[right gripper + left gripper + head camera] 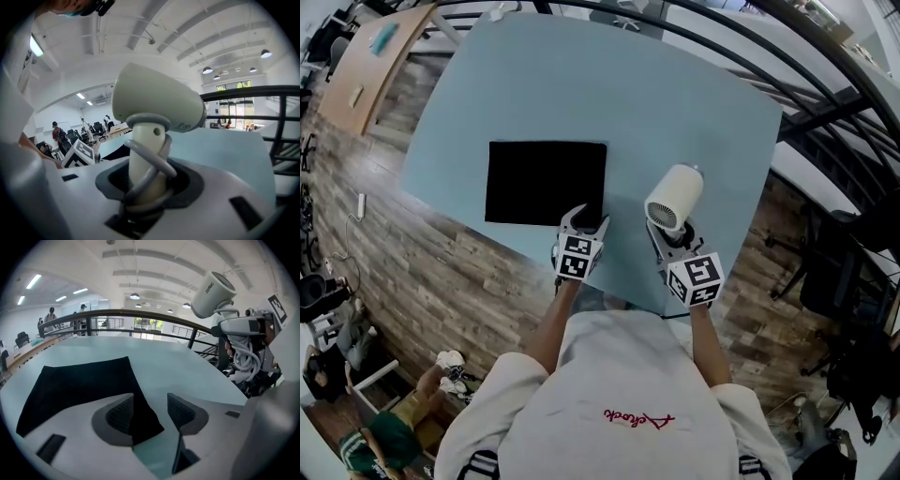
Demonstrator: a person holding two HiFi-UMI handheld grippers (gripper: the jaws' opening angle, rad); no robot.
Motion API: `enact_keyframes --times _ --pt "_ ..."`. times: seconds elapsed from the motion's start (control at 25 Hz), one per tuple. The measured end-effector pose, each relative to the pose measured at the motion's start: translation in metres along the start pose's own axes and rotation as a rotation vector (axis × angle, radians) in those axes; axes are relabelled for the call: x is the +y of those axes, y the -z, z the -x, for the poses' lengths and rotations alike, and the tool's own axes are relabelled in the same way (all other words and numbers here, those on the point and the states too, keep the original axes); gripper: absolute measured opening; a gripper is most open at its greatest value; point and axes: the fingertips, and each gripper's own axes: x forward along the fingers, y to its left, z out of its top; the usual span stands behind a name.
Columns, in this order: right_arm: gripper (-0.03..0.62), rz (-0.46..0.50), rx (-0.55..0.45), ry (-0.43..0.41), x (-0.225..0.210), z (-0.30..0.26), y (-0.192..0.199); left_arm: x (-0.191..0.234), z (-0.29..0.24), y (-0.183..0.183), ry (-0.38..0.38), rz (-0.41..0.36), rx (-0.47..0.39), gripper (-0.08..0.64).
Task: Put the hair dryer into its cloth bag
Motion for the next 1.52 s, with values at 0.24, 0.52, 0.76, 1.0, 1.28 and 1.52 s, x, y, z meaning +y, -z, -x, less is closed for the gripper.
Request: enact_keyframes --times 0.24,0.52,0.76,1.0,1.28,1.52 --pt "0.176 0.003 0.004 -0.010 0.000 0.002 0.003 -0.001 -0.011 0.010 -0.064 -0.093 0.073 0.213" --pt "0.176 -0.004 0.012 -0.012 -0.002 0.001 0.008 0.007 -0.016 0.018 -0.115 -0.113 0.126 0.170" --pt "0.176 -0.013 0.013 -0.006 -0.005 0.000 0.007 0.008 -0.017 0.017 -0.120 -0.133 0.139 0.044" --pt "0.176 -0.015 0.015 -0.004 -0.005 0.002 0.009 0.010 -0.013 0.016 -0.106 -0.097 0.123 0.015" --pt "0.176 0.000 0.044 -0.016 -0.004 -0.004 0.016 0.020 0.006 0.000 -0.117 0.003 0.024 0.012" --pt "0.176 0.073 0.132 -0.039 0.001 -0.016 0.028 0.027 0.027 -0.018 -0.147 0.067 -0.072 0.012"
